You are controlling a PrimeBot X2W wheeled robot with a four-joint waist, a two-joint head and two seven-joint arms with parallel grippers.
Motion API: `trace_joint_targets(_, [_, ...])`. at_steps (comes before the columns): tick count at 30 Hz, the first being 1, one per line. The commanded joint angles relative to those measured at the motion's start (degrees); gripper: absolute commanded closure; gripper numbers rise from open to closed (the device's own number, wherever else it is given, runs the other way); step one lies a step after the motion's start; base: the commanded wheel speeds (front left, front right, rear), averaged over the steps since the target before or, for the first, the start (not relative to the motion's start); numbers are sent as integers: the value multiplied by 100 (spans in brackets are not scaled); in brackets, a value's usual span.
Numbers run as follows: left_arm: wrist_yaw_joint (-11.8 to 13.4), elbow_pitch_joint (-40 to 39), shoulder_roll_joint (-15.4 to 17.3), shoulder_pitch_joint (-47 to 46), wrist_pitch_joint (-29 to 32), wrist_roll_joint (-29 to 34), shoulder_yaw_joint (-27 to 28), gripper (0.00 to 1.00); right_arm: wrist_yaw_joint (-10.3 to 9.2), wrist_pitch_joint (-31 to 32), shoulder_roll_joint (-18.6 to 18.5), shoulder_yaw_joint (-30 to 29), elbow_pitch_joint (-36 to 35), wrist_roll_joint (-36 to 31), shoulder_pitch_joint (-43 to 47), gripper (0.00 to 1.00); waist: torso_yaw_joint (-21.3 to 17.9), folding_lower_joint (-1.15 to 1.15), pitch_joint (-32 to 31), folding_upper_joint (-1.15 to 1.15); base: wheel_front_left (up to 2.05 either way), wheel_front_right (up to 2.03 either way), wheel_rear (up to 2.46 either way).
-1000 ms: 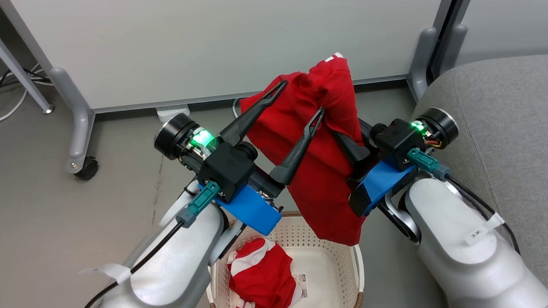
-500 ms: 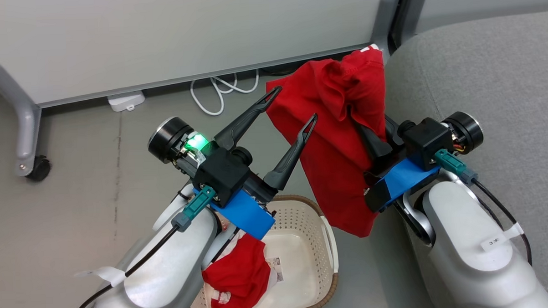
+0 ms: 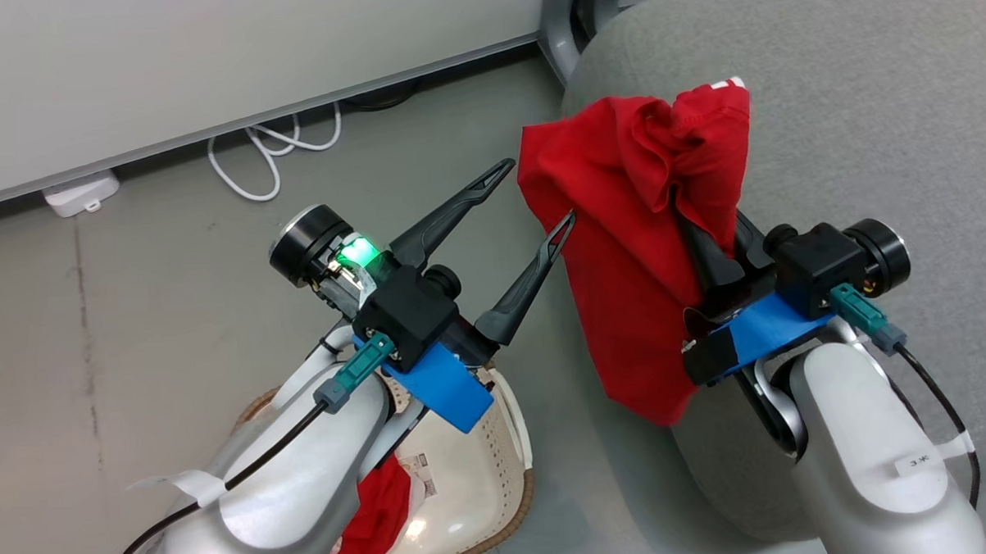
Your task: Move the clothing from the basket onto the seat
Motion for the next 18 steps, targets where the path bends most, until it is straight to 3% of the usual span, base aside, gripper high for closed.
trace_joint_targets(1, [-9,24,55,-108,-18,-18,-28,0,1,-6,44,-71,-85,-37,111,100,-223,0,92,0,0,0,0])
trace_joint_targets(11, [-9,89,127,-214,-17,-105,-261,0,1,-6,145,-448,-421,-135,504,100,-787,0,204,0,0,0,0])
trace_joint_targets(18, [-9,115,142,-235,-18,-131,-345,0,1,-6,201,-567,-546,-149,597,100,-901,0,240,0,0,0,0])
